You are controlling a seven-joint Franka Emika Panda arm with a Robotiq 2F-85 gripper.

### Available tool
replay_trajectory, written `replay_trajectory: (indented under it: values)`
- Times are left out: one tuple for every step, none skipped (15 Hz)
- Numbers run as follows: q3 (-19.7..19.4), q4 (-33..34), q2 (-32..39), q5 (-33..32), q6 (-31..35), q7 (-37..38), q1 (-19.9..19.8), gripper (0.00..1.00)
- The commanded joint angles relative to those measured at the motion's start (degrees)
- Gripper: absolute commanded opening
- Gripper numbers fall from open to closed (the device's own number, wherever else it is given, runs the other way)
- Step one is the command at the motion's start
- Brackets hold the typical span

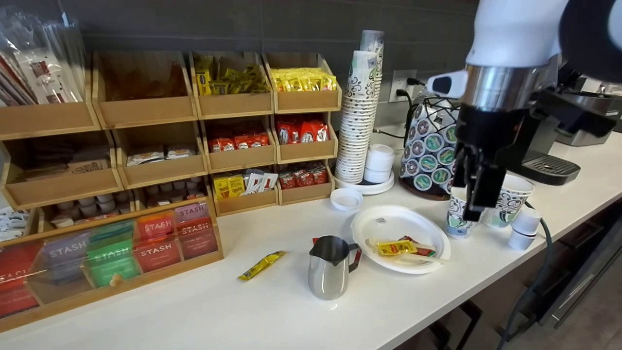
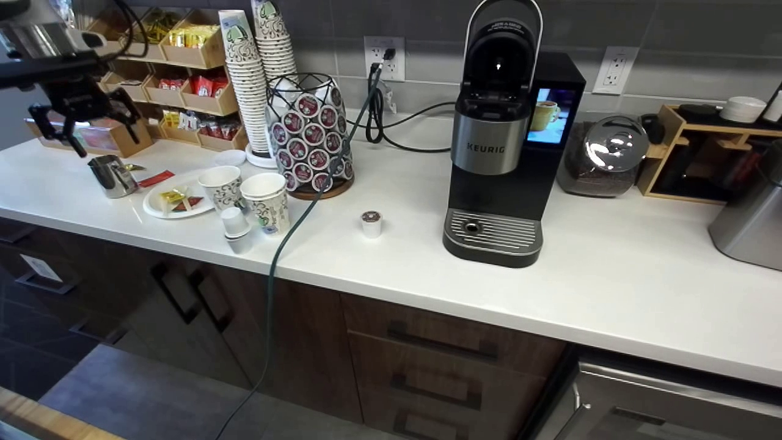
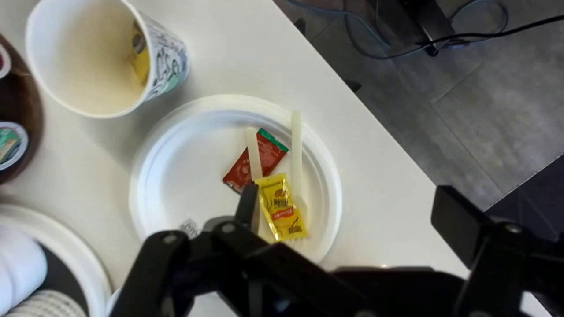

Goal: Remove the plastic fork on the plate with sachets and put it in the styrofoam cup nearest to the plate with the sachets

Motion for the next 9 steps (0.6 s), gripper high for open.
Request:
replay_trajectory:
  values:
    - [1.53, 0.45, 2.65, 0.03, 0.19, 0.45, -1.67, 1.0]
    - [1.64, 0.96, 4.9, -0.04, 0.34, 0.81, -1.96, 1.0]
    - [1.69, 1.54, 6.37, -0.09, 0.37, 0.97, -2.14, 1.0]
    - [1.71, 2.01, 7.13, -0.12, 0.37, 1.03, -2.22, 1.0]
    - [1.73, 2.35, 7.32, -0.12, 0.37, 1.05, -2.23, 1.0]
    - [1.86, 2.38, 7.97, -0.34, 1.85, 0.64, -2.25, 1.0]
    - [2.06, 2.49, 10.08, -0.33, 3.83, 0.19, -2.37, 1.0]
    - [2.35, 2.14, 10.78, 0.3, 5.85, -1.08, -2.64, 1.0]
    - [2.7, 1.8, 11.97, 1.77, 8.18, -2.53, -3.04, 1.0]
